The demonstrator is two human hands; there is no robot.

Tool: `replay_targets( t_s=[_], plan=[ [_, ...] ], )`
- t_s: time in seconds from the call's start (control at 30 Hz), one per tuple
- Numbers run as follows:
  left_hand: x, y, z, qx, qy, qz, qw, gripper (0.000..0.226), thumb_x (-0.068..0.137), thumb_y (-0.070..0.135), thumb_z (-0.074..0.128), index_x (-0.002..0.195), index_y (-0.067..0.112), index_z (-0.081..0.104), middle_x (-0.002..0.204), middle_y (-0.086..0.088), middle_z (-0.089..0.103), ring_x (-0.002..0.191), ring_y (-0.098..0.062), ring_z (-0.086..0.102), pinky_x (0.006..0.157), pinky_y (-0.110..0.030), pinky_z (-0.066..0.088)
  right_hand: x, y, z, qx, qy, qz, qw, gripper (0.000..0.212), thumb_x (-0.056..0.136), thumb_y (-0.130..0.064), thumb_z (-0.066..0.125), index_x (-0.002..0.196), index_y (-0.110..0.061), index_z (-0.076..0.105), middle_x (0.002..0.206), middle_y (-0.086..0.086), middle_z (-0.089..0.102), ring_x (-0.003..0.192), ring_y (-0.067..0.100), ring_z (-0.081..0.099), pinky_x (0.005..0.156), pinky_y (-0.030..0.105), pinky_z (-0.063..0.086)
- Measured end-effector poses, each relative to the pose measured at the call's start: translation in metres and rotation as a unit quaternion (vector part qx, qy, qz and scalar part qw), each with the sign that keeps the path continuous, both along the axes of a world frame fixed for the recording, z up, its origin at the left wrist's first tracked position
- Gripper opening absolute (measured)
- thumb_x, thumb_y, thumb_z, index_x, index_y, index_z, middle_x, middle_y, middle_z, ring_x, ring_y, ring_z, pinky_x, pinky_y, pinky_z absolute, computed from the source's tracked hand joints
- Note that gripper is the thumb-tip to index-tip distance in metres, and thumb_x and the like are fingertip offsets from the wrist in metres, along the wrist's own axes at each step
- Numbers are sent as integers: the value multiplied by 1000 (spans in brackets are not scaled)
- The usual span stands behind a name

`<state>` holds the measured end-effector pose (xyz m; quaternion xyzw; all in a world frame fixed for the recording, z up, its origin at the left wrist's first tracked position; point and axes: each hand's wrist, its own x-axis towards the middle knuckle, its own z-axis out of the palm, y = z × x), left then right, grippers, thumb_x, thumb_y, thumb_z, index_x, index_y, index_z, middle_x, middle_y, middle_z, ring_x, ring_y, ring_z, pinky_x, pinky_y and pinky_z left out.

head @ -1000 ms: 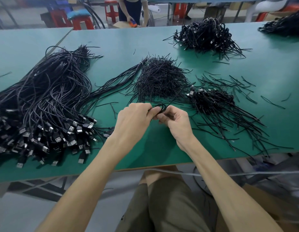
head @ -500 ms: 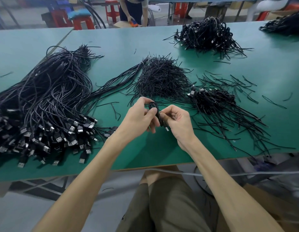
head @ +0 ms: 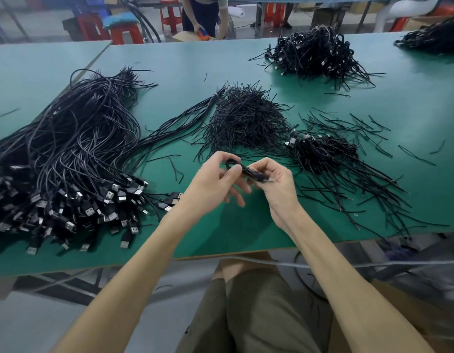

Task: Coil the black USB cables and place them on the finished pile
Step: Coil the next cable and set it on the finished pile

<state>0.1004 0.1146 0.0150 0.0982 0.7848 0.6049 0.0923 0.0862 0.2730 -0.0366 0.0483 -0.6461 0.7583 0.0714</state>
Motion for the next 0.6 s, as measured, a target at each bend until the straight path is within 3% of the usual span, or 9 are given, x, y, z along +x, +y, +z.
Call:
replay_targets(
  t_s=[0.07,0.13,0.2,0.3,0.4,0.5,0.6],
  plan=[
    [1,-3,1,-146,75,7,986,12,106,31,53,111,20,51,73,2,73,55,-22,66,52,-25,45,-2,-1,0,-24,-13,-13,1000,41,81,29,49,80,-10,62,68,-5,68,62,11,60,68,19,50],
    [3,-5,0,-268,150,20,951,22,103,45,53,108,23,54,73,5,64,64,-17,60,59,-34,46,-3,-2,1,-36,-23,-23,999,40,83,28,49,81,-10,63,66,-6,68,61,9,60,65,17,48],
    [3,-3,1,-315,205,40,926,32,101,53,51,101,21,55,82,9,53,74,-16,52,64,-37,42,-2,-2,1,-35,-21,-22,999,33,88,21,56,84,-10,65,69,-7,70,62,7,60,64,16,48],
    [3,4,3,-310,212,62,925,40,100,57,49,88,20,56,83,7,52,74,-14,52,64,-35,41,-1,-3,0,-42,-18,-16,999,22,92,12,61,88,-9,67,73,-7,70,63,6,59,64,16,49],
    [3,9,3,-226,132,62,963,43,102,55,47,81,19,56,65,3,68,54,-15,63,55,-29,47,1,-1,1,-56,-14,-6,998,10,93,1,65,88,-8,66,71,-8,69,62,7,58,64,16,48],
    [4,16,3,-159,58,12,986,48,107,50,39,82,13,58,62,3,73,45,-21,66,45,-21,43,3,1,2,-58,-7,7,998,12,90,-11,69,83,-5,62,66,-3,64,64,11,56,68,24,45],
    [4,23,0,-74,6,-58,996,49,109,45,34,87,9,59,66,-6,74,47,-28,68,43,-24,41,4,1,3,-73,-14,23,997,13,92,-2,64,80,-4,59,69,4,57,67,14,51,67,26,45]
  ],
)
